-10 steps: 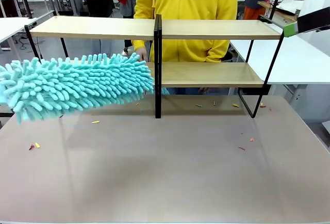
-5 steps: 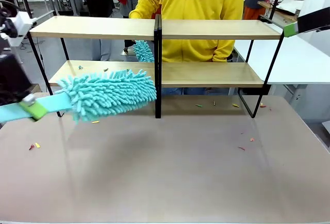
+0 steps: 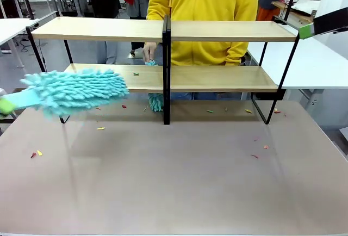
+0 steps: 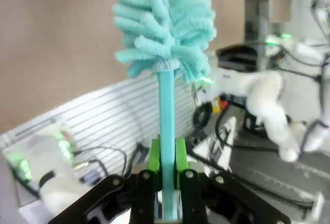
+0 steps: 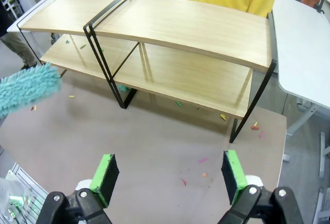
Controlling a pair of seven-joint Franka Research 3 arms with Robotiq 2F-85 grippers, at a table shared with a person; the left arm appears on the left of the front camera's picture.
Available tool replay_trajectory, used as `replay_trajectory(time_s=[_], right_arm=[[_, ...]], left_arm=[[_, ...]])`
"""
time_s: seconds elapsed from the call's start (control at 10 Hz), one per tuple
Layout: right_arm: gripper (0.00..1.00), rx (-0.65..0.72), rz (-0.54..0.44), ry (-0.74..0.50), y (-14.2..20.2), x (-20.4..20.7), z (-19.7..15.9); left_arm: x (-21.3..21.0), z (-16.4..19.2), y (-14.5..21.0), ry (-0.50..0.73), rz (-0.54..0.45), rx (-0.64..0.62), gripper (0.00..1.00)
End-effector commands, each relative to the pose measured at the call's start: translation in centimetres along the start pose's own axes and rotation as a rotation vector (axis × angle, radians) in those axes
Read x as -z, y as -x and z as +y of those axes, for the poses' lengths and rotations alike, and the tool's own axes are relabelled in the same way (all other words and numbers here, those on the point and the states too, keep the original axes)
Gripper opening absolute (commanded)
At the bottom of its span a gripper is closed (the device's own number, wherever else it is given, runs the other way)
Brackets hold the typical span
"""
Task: Clean the shelves.
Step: Clean another randomly selected level of the Shelf with the Duster.
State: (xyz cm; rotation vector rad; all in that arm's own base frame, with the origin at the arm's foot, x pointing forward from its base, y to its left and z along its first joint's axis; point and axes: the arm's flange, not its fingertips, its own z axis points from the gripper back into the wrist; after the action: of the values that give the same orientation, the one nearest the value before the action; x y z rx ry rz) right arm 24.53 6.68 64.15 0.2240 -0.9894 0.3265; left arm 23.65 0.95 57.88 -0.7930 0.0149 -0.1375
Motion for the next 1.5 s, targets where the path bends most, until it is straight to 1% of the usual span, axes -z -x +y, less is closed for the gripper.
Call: replay_trajectory(time_s=[0.0, 0.1, 0.2, 0.3, 0.4, 0.6, 0.8, 0.9, 1.0, 1.1, 1.2, 1.3, 1.4], right_arm=[[1.0, -0.001, 0.001, -0.002, 0.0, 0.0, 0.0], [1.0, -0.001, 0.001, -0.002, 0.0, 0.0, 0.0], [1.0, -0.001, 0.001, -0.002, 0.0, 0.0, 0.0], [1.0, -0.001, 0.001, -0.002, 0.0, 0.0, 0.0], [1.0, -0.001, 0.001, -0.002, 0.0, 0.0, 0.0], [1.0, -0.001, 0.001, -0.002, 0.0, 0.0, 0.0], [1.0, -0.001, 0.001, -0.002, 0.0, 0.0, 0.0], [1.0, -0.001, 0.001, -0.002, 0.0, 0.0, 0.0], [1.0, -0.001, 0.001, -0.002, 0.0, 0.0, 0.0], [1.0, -0.001, 0.001, -0.002, 0.0, 0.0, 0.0], [1.0, -0.001, 0.001, -0.002, 0.0, 0.0, 0.0], [1.0, -0.001, 0.001, -0.002, 0.0, 0.0, 0.0], [1.0, -0.001, 0.001, -0.002, 0.0, 0.0, 0.0]], left_arm=[[-3.0, 2.3, 3.4, 0.106, 0.099, 0.135, 0.13], [-4.3, 3.9, 5.0, 0.169, 0.103, 0.199, 0.13], [-5.8, 5.2, 6.1, 0.261, 0.075, 0.243, 0.13], [-6.6, 6.0, 6.5, 0.339, 0.022, 0.238, 0.13], [-6.0, 5.4, 5.9, 0.315, -0.006, 0.174, 0.13], [-4.4, 3.2, 3.8, 0.257, 0.063, 0.162, 0.13], [-1.3, 0.2, 0.9, 0.143, 0.072, 0.072, 0.13], [0.4, -1.3, -0.7, 0.125, 0.119, 0.076, 0.13], [2.0, -2.2, -2.7, 0.086, 0.074, 0.021, 0.13], [3.3, -2.9, -4.0, 0.081, 0.043, 0.003, 0.13], [4.8, -3.7, -5.2, 0.073, -0.021, 0.004, 0.13], [6.8, -4.7, -6.6, 0.036, -0.092, 0.005, 0.13], [8.6, -5.4, -8.2, -0.019, -0.131, 0.013, 0.13]])
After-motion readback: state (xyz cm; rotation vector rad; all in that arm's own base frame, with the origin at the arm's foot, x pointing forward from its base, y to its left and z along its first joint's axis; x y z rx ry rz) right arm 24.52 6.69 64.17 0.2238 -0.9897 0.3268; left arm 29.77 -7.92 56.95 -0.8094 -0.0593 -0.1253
